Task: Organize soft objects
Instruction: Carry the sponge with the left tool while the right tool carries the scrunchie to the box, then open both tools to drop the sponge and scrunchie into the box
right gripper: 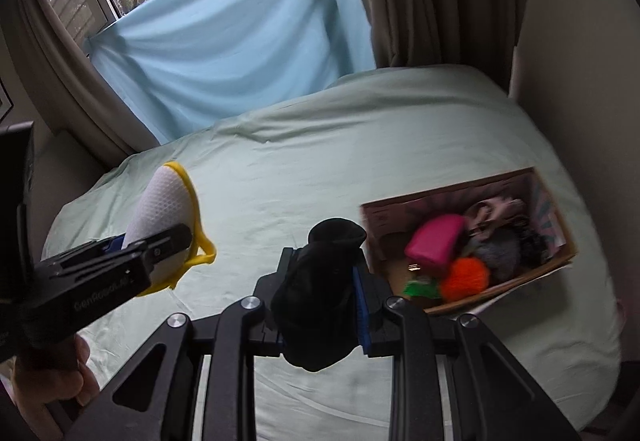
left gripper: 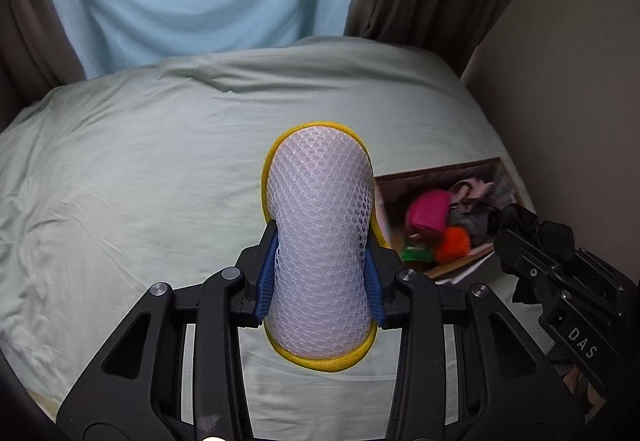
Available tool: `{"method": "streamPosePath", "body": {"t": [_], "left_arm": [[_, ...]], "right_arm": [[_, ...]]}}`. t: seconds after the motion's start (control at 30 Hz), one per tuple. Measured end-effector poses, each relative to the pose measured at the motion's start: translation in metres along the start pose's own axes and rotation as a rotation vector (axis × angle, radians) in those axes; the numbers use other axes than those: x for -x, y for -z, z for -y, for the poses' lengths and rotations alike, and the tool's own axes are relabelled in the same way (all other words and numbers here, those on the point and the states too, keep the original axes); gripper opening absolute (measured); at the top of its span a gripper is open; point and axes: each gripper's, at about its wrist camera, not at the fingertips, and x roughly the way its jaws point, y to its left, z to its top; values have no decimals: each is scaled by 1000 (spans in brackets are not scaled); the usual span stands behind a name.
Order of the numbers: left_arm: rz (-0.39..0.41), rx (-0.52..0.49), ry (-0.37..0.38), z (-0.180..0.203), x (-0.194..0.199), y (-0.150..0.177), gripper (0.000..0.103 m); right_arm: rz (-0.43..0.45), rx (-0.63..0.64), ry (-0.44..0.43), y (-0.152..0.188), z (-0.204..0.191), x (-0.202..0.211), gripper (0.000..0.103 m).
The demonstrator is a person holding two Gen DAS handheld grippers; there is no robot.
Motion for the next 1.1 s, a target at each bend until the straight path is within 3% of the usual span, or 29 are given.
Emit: {"method": "streamPosePath", "body": {"t": [0.2,0.47,0.73,1.1], "left_arm": [[3,39,24,66,0,1,34],[-30,85,35,138,-36,-1,34],[-117,91,48,189,-103,-2,34],[-242,81,35,211,-199,-7,34]], "right_arm": [[7,18,16,-20,62,29,24],[-32,33,27,-38,140,24,24],[-112,21,42,-51,211,-21,24],[-217,37,53,-61,260,-102,24]]}}
